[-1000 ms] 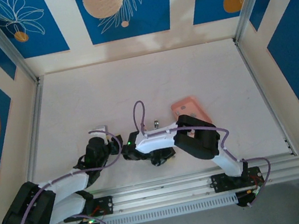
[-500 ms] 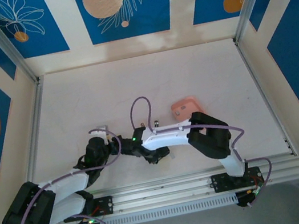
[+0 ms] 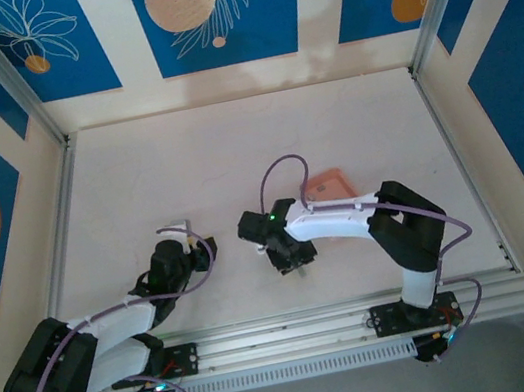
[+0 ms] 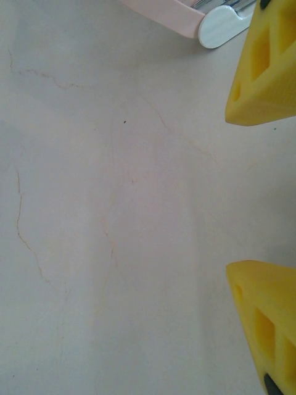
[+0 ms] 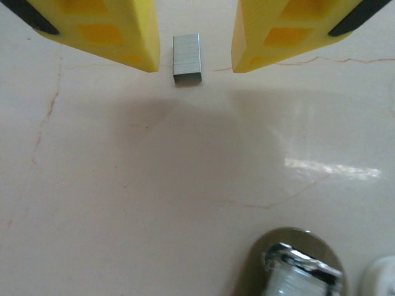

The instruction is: Load the staples into the stapler

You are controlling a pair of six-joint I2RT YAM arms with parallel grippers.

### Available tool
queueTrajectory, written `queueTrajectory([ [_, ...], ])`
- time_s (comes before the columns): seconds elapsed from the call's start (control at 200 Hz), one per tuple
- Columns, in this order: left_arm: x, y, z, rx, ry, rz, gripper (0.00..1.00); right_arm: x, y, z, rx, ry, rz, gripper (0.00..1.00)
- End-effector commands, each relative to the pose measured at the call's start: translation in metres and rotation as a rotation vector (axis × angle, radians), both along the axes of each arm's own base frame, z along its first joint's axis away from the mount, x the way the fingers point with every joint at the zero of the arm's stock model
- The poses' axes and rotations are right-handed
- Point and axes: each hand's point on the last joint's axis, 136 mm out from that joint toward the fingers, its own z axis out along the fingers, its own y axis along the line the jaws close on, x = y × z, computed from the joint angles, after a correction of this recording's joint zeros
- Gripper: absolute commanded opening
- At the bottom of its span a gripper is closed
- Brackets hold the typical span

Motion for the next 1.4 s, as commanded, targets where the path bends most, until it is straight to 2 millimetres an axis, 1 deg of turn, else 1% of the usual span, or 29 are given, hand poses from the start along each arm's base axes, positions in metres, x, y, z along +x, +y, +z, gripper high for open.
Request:
queueTrajectory([
  [0.0,0.001,-0.001,0.004,-0.005,-0.018,-0.013,0.60,-0.008,0.004,0.003,0.063,0.056,0.001,0.38],
  [0.15,0.001,-0.001,0.005,-0.007,-0.021,-0.014,0.61,-0.009,-0.005,-0.003,0.034,0.085,-0.009,0.39],
  [0.46,0.002,-0.001,0.005,-0.007,-0.023,-0.014,0.61,-0.014,-0.012,-0.006,0.043,0.129,-0.023,0.38],
  [0.815,0.002,0.000,0.005,-0.004,-0.023,-0.009,0.61,-0.013,-0.011,-0.016,0.083,0.156,-0.048,0.27],
  [1.13,0.001,0.001,0.004,-0.001,-0.021,-0.008,0.61,-0.008,-0.013,-0.021,0.077,0.160,-0.063,0.27],
  [1.23,0.001,0.001,0.004,0.001,-0.023,-0.008,0.61,-0.009,-0.015,-0.025,0.065,0.172,-0.068,0.23],
  [1.305,0.001,0.001,0.004,0.002,-0.023,-0.008,0.61,-0.008,-0.016,-0.025,0.055,0.161,-0.073,0.21],
  [1.396,0.001,0.002,0.005,0.003,-0.025,-0.007,0.61,-0.002,-0.017,-0.018,0.056,0.111,-0.086,0.19],
])
